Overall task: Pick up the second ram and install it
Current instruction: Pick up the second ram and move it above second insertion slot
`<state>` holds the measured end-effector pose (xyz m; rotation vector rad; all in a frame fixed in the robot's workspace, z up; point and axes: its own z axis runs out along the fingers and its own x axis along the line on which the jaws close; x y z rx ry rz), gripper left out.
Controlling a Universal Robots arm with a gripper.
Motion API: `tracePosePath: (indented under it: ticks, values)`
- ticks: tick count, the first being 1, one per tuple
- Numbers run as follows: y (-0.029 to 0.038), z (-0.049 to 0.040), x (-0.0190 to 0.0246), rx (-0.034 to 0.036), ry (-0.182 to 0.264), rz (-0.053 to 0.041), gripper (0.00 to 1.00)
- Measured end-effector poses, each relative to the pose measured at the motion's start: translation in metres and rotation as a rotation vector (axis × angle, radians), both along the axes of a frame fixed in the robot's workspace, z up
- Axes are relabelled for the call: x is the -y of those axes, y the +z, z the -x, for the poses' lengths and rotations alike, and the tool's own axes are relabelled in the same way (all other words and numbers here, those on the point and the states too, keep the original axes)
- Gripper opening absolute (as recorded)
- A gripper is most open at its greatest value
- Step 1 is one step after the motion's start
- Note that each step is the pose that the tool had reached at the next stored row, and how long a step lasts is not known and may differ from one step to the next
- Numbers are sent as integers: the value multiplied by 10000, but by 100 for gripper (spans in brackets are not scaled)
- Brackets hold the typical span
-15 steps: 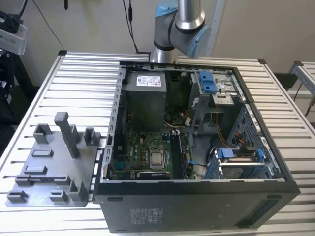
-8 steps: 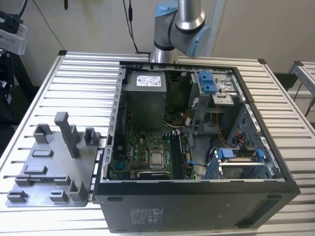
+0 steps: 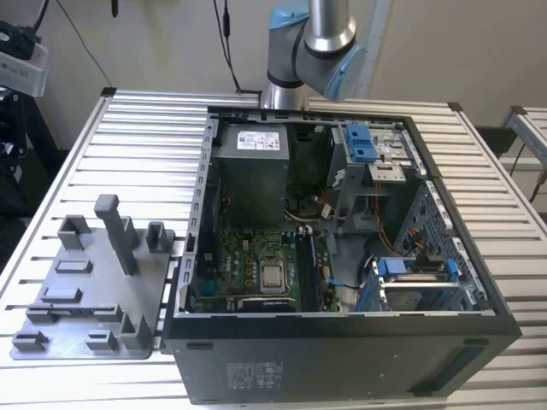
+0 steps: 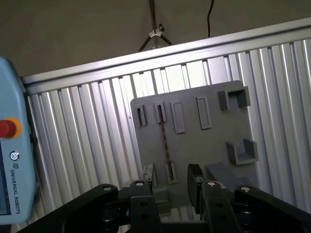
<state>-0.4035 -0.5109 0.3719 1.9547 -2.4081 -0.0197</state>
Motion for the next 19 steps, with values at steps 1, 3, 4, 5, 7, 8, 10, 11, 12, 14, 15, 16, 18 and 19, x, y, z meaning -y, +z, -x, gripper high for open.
tracePosePath:
  ticks: [1, 3, 4, 5, 7, 8, 10, 11, 12, 14, 15, 16, 18, 19]
  values:
    - [-12, 0, 0, 41, 25, -1, 42]
    - [-32, 0, 0, 118, 75, 1, 42]
    - [-43, 0, 0, 160, 101, 1, 42]
    - [-54, 0, 0, 203, 127, 1, 42]
    - [-77, 0, 0, 279, 165, 1, 42]
    - [-89, 0, 0, 316, 182, 1, 42]
    - [-112, 0, 0, 381, 209, 2, 42]
    - [-124, 0, 0, 411, 221, 2, 42]
    - [-135, 0, -1, 439, 231, 1, 42]
    - [-157, 0, -1, 486, 250, 0, 42]
    - [-167, 0, -1, 504, 256, 2, 42]
    - [-177, 0, -1, 518, 262, 1, 42]
    - [-192, 0, -1, 532, 269, 1, 42]
    - [-195, 0, -1, 531, 270, 2, 42]
